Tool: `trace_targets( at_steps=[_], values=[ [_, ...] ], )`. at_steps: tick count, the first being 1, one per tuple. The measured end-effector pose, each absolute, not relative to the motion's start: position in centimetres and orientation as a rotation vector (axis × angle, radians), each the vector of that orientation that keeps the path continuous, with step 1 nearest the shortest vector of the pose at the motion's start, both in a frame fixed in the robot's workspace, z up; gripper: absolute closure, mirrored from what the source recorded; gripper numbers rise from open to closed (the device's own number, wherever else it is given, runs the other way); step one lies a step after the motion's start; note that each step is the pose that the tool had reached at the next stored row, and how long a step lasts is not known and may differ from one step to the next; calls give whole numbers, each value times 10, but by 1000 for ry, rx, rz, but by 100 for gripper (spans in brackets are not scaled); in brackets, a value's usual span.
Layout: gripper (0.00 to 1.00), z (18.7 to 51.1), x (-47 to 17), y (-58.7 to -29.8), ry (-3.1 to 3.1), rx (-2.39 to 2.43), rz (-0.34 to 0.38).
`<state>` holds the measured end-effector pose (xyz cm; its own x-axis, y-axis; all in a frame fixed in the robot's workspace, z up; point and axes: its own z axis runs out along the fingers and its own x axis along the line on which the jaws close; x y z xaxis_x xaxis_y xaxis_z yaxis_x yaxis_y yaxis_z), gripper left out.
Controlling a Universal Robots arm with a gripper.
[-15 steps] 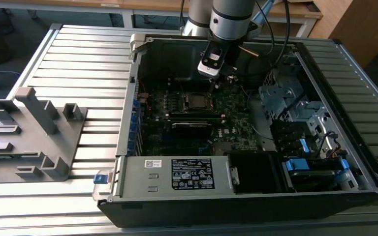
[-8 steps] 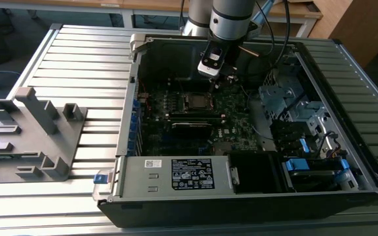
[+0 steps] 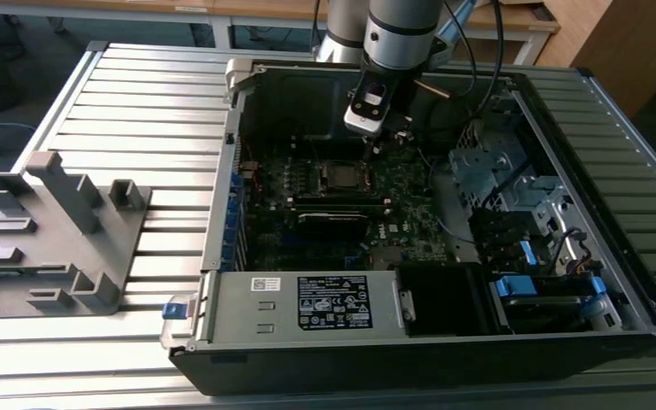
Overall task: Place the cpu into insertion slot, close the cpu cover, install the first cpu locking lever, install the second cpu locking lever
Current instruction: 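Close the cpu cover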
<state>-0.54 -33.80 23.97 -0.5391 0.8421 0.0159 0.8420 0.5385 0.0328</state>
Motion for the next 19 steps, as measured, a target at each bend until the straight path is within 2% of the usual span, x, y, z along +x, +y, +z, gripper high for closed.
trace_targets(
  at_steps=[19],
  values=[
    [89, 240, -5, -338, 2763, 1491, 57]
  ],
)
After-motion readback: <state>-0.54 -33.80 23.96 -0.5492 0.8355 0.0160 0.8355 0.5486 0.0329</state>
